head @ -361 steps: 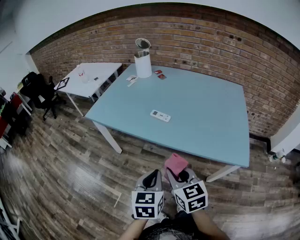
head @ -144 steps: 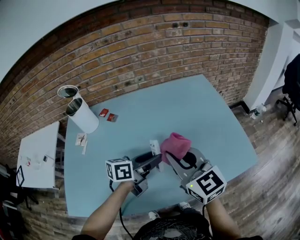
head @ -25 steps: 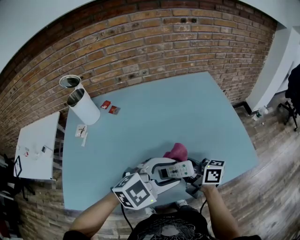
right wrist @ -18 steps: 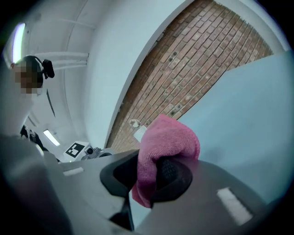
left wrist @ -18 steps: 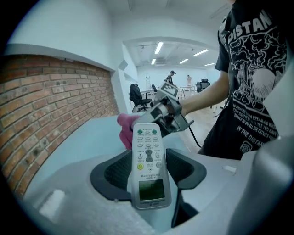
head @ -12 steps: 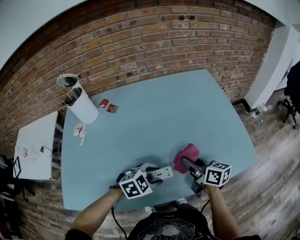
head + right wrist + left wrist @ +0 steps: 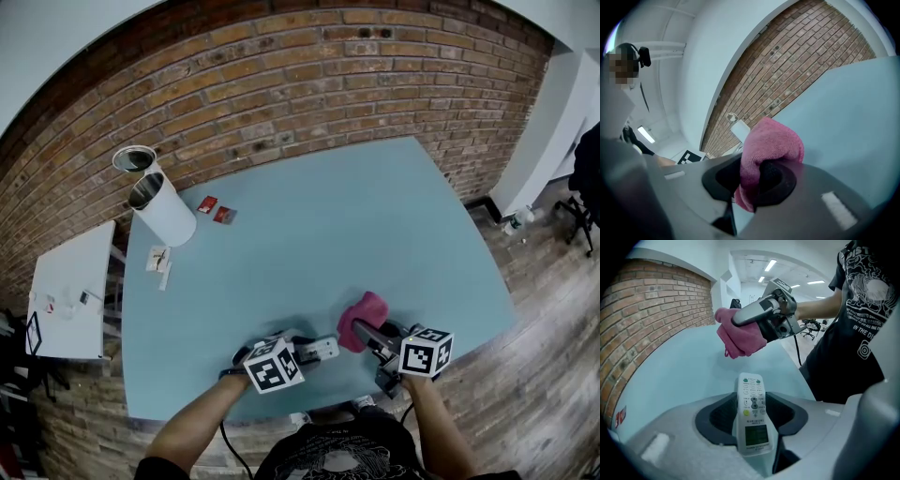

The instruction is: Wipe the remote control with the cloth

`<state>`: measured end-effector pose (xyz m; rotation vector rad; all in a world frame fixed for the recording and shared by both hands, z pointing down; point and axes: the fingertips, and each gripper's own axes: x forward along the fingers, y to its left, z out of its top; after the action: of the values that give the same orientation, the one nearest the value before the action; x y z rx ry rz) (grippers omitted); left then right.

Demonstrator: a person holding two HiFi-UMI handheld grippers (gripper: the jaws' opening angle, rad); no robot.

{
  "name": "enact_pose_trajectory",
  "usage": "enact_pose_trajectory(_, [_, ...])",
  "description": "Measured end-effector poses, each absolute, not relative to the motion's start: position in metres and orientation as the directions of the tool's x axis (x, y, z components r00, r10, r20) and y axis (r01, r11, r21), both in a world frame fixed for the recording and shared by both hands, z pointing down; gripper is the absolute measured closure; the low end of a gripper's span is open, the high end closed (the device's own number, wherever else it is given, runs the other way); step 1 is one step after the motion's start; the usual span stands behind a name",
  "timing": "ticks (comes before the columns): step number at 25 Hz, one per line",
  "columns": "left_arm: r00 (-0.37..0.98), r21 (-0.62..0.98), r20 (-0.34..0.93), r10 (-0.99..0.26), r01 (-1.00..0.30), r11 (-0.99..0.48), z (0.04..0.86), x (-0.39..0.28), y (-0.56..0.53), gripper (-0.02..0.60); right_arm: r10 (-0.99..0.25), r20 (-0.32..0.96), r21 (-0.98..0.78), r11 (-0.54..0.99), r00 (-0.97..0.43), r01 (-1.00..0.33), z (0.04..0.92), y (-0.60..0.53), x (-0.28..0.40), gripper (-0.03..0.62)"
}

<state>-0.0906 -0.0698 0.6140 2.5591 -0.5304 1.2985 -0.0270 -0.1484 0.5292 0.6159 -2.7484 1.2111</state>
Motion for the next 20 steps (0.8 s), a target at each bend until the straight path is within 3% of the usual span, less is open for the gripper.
enact_pose_trajectory(9, [0.521, -0.003, 0.811, -0.267, -0.453, -0.892, 0.612, -0.106, -0.067, 0.358, -0.227, 0.222, -0.691, 0.649, -0.948, -0.318, 0.523, -0.124, -0.078, 0.531])
enact_pose_trajectory(20, [0.454, -0.048, 0.834, -0.312, -0.503, -0.863, 0.621, -0.144, -0.049, 0.353, -0.104, 0.289, -0.670, 0.688, -0.952, -0.279, 0.529, -0.087, -0.152, 0.531])
